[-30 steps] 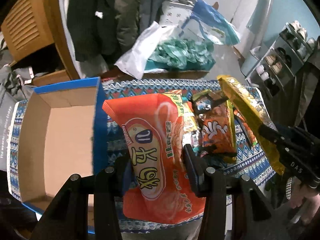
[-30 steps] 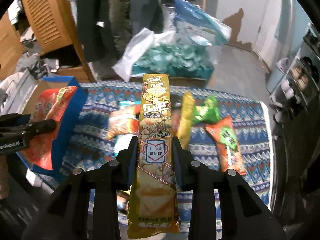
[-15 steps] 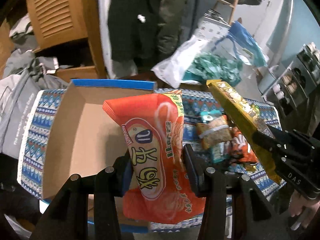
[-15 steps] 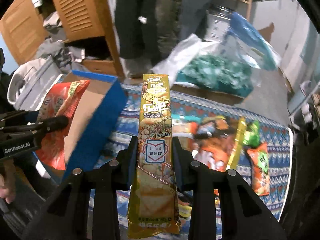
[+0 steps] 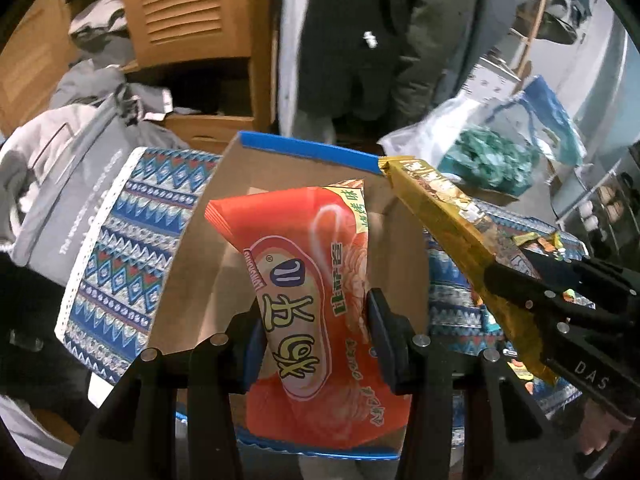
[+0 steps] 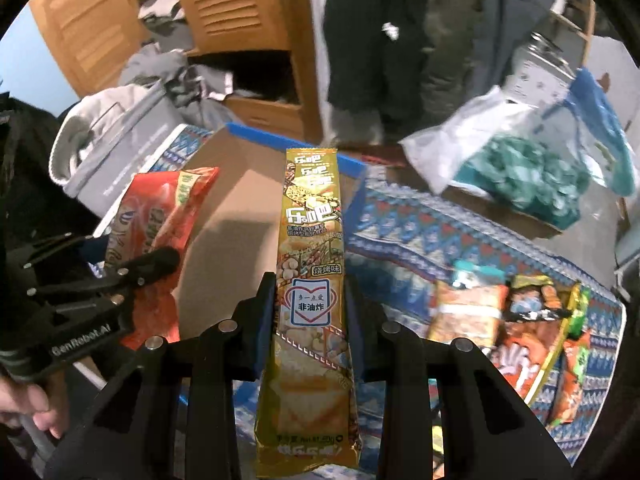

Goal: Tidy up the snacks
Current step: 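Carry both held snacks over the cardboard box and open both tools to drop them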

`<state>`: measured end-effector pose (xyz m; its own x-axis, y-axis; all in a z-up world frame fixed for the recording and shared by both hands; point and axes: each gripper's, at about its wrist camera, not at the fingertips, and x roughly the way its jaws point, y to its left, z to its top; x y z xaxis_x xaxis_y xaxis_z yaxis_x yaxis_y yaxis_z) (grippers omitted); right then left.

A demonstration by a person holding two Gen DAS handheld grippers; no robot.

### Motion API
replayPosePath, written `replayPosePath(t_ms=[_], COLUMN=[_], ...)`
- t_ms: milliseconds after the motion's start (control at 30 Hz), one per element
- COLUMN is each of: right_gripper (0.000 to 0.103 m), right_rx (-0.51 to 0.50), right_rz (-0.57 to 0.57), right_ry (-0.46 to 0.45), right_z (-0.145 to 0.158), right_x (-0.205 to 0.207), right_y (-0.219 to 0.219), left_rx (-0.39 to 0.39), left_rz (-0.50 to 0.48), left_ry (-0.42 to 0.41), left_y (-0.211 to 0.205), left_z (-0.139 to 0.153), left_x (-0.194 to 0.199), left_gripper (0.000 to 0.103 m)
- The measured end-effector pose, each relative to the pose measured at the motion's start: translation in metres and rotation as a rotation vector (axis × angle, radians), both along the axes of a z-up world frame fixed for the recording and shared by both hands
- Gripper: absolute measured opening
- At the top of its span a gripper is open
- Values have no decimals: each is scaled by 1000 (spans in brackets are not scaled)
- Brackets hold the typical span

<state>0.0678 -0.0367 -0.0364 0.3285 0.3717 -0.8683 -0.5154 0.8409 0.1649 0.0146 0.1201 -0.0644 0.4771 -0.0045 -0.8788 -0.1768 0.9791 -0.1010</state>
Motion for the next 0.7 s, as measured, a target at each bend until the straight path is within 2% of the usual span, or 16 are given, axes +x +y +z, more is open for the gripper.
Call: replayPosePath(t_ms=[400, 500, 567, 700], right_gripper=[32, 34, 37, 51], right_rx=[-17, -14, -13, -20], right_rz=[63, 62, 57, 42], right_ry=[67, 58, 49, 31], right_z=[-22, -21, -19, -15], right_x=[5, 5, 5, 7], right_y=[61, 66, 66, 62], left_rx=[-16, 26, 44, 31], left_rz=[103, 110, 119, 126], left_ry=[27, 37, 39, 47], left_y=[40, 41, 42, 45], left_z=[-17, -19, -21, -22], left_x=[-2, 0, 0, 0], left_gripper=[49, 52, 52, 57])
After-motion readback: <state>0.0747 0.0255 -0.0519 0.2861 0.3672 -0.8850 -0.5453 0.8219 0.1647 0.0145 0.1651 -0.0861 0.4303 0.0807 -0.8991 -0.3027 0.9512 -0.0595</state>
